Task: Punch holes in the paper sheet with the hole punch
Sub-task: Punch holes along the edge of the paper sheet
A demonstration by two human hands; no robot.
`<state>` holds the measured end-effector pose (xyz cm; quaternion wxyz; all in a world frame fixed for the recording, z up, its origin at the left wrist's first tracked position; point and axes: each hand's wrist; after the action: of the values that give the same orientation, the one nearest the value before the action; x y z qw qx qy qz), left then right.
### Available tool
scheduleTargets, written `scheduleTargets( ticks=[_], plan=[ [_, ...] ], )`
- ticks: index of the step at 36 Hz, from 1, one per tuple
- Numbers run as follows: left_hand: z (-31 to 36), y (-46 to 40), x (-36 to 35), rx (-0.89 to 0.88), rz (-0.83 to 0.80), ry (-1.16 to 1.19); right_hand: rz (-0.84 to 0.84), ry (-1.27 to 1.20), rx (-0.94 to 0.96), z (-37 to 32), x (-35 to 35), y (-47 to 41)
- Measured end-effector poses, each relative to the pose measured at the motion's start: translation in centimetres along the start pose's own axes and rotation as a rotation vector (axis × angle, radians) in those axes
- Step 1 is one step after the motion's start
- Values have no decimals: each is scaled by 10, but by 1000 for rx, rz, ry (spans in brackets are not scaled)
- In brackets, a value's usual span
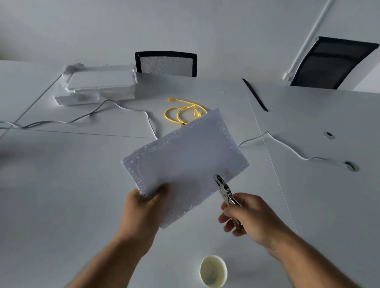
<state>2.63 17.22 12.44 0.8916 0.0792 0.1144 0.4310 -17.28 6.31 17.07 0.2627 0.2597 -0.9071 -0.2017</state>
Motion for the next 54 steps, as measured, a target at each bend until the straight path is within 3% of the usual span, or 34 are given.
scheduleTargets(
  ticks=[6, 22, 42, 54],
  plan=[
    [-40, -15, -11, -56, 22, 50, -83, 29, 104, 29, 3, -51],
    [-166, -40, -32, -237, 55, 203, -21, -57, 313, 137, -3, -124],
    [-149, 110, 36, -492, -68, 228, 147, 27, 574, 179, -28, 54],
    [-146, 150, 43, -475, -69, 269, 199, 55, 616, 192, -21, 95]
  ],
)
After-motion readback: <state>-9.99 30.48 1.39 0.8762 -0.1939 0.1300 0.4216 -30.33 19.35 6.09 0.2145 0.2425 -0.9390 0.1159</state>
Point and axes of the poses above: each hand's wrist, its own y-axis away from the middle knuckle, its own x-axis out of the back of the hand, z = x × y, and after that the axes turned 5 degrees about z, right-handed
